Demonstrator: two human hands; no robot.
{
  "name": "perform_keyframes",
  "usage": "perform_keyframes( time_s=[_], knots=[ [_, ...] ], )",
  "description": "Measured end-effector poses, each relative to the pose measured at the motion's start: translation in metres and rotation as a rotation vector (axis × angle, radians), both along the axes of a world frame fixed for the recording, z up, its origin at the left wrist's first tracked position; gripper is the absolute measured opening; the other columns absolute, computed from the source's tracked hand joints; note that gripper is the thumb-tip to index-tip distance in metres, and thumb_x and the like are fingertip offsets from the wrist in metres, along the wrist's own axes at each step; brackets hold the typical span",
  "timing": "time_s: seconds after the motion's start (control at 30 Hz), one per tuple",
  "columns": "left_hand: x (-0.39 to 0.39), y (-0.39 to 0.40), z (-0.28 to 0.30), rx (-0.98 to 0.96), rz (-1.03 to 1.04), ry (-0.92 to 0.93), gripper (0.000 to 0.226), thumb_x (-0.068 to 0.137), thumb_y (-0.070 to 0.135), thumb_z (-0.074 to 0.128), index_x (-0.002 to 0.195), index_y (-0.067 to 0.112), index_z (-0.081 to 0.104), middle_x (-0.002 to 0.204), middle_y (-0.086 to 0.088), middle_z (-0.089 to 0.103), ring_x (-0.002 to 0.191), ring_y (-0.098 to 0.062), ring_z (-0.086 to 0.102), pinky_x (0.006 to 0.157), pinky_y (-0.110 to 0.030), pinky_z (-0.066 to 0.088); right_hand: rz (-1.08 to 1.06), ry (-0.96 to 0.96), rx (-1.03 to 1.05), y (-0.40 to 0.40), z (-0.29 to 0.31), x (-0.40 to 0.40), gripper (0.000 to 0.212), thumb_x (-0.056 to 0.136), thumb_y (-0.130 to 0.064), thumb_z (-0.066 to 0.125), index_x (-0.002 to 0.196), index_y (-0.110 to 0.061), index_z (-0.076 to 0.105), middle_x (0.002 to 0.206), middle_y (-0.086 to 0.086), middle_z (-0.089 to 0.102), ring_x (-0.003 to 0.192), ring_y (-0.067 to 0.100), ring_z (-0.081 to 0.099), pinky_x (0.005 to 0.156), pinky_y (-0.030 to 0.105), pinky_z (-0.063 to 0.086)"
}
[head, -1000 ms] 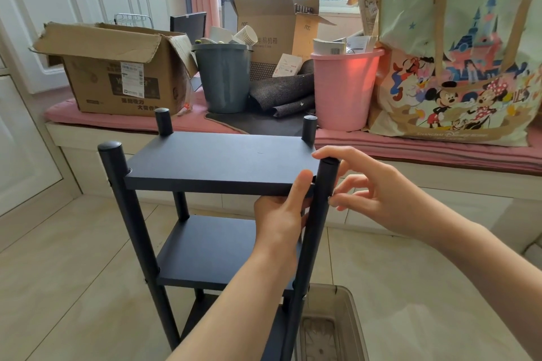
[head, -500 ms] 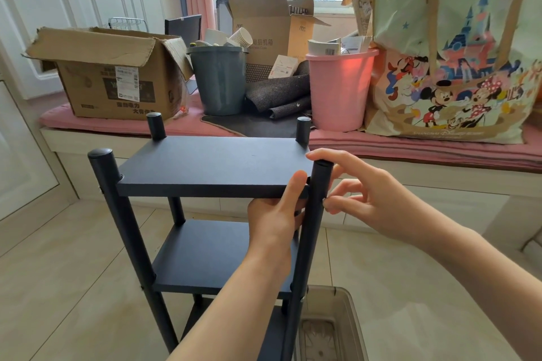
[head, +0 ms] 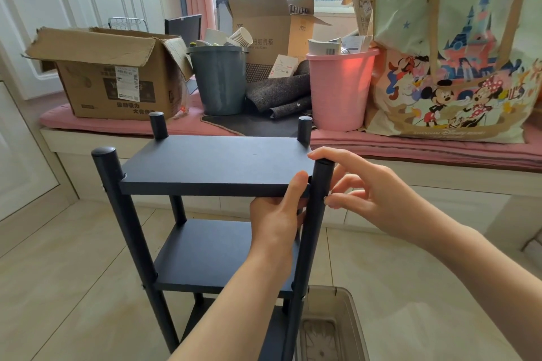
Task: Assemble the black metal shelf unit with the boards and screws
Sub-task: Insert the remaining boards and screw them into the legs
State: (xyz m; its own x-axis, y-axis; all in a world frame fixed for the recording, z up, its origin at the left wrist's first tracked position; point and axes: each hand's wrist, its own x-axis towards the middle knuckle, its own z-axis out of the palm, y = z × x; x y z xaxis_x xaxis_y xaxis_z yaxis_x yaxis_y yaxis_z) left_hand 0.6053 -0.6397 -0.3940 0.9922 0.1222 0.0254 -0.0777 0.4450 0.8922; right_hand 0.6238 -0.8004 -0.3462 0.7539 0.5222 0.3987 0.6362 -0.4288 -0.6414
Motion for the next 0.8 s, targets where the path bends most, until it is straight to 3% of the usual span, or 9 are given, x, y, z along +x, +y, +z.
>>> perform_keyframes(
  time_s=[0.23,0.37,0.53,0.67,0.8],
  knots=[
    [-0.005,0.002,-0.008,0.014,-0.007,-0.045,0.045,0.072,0.047,0.070,0.102,0.013,0.070,0.093,-0.006,0.078,0.090,-0.019,0.076,0.067,-0.019,0.057,0.004,0.046,0.114,0.000,-0.009,-0.007,0.070,0.085,-0.020,0.070,0.136,-0.057,0.040,0.095,-0.011,0.062,0.083,0.019,0.070,0.077,0.028,0.060],
    [-0.006,0.001,-0.011,0.018,-0.002,-0.074,0.041,0.072,0.047,0.070,0.102,0.018,0.071,0.094,-0.005,0.078,0.091,-0.018,0.075,0.067,-0.019,0.057,-0.055,0.096,0.197,0.000,-0.013,-0.006,0.066,0.075,-0.030,0.073,0.135,-0.042,0.048,0.092,-0.006,0.067,0.082,0.020,0.071,0.077,0.033,0.061],
    [-0.004,-0.001,-0.012,0.039,-0.003,-0.072,0.046,0.072,0.049,0.068,0.105,0.017,0.069,0.095,-0.004,0.078,0.093,-0.017,0.075,0.066,-0.018,0.056,-0.064,0.105,0.171,-0.002,-0.009,-0.002,0.041,0.078,-0.010,0.078,0.113,-0.026,0.064,0.089,0.001,0.073,0.078,0.020,0.072,0.077,0.030,0.060],
    [-0.001,-0.002,-0.012,0.068,-0.003,-0.060,0.047,0.072,0.051,0.068,0.103,0.016,0.069,0.096,-0.006,0.078,0.094,-0.019,0.075,0.067,-0.019,0.057,-0.053,0.124,0.155,-0.003,-0.004,0.001,0.041,0.076,-0.004,0.079,0.111,-0.022,0.066,0.083,0.003,0.074,0.073,0.021,0.072,0.074,0.026,0.059],
    [0.003,-0.004,-0.013,0.116,0.002,-0.016,0.029,0.089,0.043,0.067,0.096,0.014,0.071,0.095,-0.009,0.077,0.092,-0.022,0.074,0.072,-0.027,0.060,-0.061,0.098,0.105,-0.004,-0.002,0.002,0.044,0.076,-0.005,0.080,0.114,-0.024,0.065,0.082,0.000,0.074,0.070,0.016,0.073,0.071,0.022,0.057]
  ],
)
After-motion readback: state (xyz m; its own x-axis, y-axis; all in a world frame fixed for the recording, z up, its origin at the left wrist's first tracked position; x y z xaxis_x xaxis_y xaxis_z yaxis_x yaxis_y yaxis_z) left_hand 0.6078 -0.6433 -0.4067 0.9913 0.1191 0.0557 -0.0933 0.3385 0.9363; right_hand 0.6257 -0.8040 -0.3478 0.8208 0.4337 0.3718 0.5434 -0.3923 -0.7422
